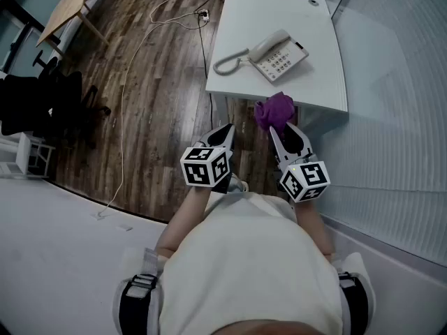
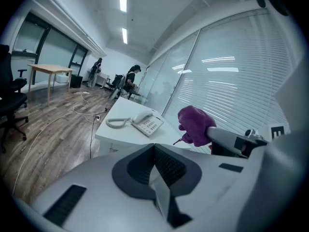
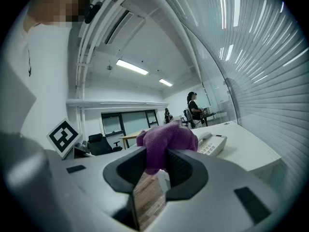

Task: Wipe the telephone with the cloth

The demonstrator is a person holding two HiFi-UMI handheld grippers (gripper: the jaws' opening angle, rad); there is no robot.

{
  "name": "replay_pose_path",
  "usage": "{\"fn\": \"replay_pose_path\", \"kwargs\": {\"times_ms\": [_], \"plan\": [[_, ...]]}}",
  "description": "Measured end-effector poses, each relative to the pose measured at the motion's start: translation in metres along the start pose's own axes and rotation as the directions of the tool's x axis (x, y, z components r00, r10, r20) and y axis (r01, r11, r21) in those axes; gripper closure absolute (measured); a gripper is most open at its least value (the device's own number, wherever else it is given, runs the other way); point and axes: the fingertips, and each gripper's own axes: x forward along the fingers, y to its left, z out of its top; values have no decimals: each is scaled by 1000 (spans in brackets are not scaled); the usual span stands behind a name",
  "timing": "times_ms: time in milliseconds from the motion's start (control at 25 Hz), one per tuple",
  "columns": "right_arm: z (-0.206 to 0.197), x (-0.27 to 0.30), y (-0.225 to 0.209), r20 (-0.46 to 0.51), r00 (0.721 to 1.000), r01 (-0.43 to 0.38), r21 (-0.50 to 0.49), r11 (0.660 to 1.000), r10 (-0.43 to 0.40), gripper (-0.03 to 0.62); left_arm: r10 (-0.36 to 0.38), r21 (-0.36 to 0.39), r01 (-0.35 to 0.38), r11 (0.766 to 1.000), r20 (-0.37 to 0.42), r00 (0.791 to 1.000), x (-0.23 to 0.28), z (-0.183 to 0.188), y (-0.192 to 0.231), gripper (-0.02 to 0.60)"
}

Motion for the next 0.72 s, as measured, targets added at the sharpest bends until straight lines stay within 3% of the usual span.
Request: {"fn": "replay_pose_path", "kwargs": {"times_ms": [720], "plan": [[10,11,-16,22,1000,-16,13,1000,16,464,29,-9,-29,1000,14,999,17,14,9,560]]}}
